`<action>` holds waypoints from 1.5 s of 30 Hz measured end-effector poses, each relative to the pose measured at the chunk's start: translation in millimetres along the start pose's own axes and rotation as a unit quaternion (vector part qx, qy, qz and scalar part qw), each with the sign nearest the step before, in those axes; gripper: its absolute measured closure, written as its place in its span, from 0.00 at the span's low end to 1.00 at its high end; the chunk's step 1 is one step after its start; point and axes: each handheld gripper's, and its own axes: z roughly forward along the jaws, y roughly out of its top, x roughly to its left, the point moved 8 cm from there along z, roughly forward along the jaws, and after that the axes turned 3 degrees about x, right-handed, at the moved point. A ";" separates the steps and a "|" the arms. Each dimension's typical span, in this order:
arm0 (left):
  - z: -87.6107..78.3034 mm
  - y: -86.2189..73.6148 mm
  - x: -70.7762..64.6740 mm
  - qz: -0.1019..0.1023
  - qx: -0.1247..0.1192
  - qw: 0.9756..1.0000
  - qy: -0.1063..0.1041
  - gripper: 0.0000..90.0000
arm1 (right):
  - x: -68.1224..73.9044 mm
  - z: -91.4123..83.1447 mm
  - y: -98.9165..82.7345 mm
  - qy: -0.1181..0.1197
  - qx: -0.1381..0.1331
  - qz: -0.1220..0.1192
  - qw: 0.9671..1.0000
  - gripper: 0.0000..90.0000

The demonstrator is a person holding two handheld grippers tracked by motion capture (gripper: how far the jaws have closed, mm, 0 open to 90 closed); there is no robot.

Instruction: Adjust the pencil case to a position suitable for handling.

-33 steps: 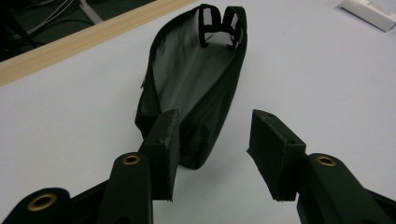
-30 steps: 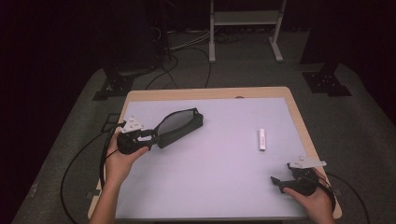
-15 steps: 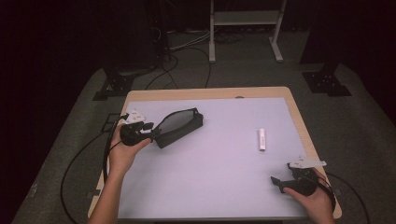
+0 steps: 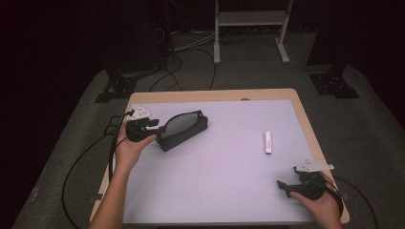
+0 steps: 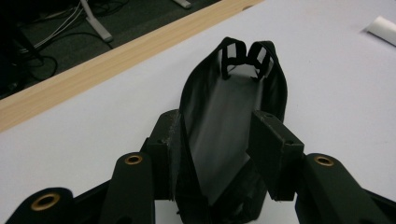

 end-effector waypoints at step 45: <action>69.8 25.6 26.1 -0.012 0.008 1.000 -0.016 0.64 | -0.1 0.0 0.0 0.001 0.000 0.000 1.000 0.12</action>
